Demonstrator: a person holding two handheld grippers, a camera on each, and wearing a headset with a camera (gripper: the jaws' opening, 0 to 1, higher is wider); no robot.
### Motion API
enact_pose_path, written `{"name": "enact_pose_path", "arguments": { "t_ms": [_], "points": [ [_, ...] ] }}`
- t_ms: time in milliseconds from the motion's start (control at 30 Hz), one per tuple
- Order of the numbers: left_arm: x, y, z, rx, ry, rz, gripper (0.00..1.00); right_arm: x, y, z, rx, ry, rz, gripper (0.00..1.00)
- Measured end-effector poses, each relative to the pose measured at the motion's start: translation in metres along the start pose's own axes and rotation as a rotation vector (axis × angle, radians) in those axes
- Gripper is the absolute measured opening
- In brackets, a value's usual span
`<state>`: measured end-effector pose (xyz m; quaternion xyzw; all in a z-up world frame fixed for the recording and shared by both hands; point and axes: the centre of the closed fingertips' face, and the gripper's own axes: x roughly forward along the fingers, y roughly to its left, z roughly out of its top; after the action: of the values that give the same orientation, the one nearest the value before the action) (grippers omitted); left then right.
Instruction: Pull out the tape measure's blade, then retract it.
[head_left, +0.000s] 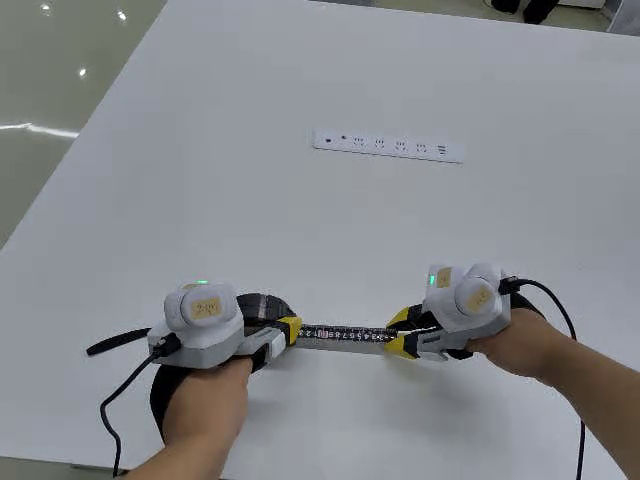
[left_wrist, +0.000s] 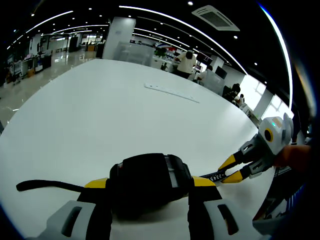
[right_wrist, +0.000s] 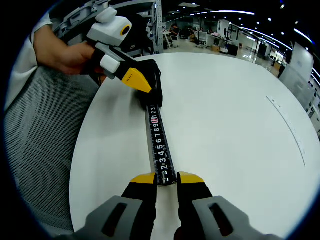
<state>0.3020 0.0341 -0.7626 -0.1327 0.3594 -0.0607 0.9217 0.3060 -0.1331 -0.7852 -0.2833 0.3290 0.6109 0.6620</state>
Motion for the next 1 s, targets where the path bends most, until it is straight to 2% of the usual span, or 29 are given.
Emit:
{"name": "enact_pose_path", "arguments": {
  "t_ms": [1000],
  "points": [
    [0.001,0.001,0.0,-0.002,0.001,-0.002,0.58,0.014,0.003,0.016,0.0,-0.019,0.012,0.11]
  ]
}}
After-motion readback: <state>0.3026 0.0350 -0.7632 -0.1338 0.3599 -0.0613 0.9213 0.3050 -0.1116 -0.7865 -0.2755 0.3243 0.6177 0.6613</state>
